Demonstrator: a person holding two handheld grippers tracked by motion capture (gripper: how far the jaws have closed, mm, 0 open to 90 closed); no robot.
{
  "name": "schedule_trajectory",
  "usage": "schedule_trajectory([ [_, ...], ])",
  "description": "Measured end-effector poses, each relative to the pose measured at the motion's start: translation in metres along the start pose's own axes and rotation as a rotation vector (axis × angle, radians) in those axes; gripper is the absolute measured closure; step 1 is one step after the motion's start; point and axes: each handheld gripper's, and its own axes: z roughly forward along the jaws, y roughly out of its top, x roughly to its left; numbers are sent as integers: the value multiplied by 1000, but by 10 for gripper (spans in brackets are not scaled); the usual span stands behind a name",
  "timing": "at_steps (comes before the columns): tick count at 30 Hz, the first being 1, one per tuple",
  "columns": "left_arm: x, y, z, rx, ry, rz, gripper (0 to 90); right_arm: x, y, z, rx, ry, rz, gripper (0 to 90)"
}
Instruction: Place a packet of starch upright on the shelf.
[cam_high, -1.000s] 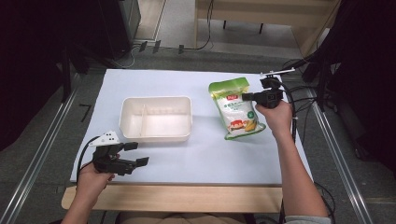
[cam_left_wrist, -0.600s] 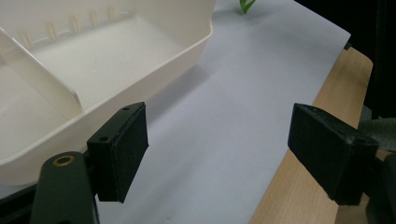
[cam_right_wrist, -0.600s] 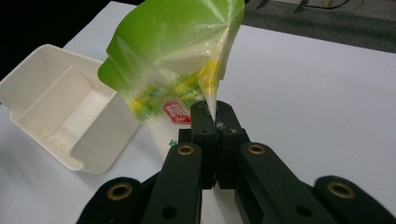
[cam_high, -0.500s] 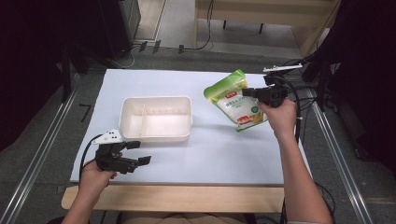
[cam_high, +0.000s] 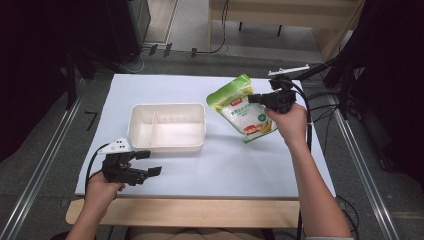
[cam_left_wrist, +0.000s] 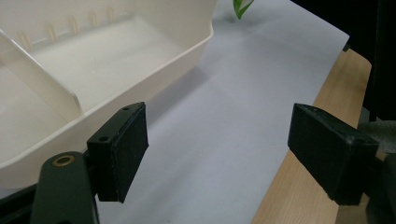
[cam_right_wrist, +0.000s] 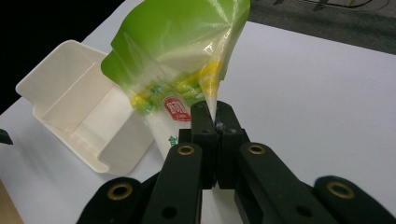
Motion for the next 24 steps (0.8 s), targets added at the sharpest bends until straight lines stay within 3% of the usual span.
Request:
schedule_trajectory([
  [24,-1,1,1,-8,-4,9,209,55,71,1,-10,-16,-74,900],
])
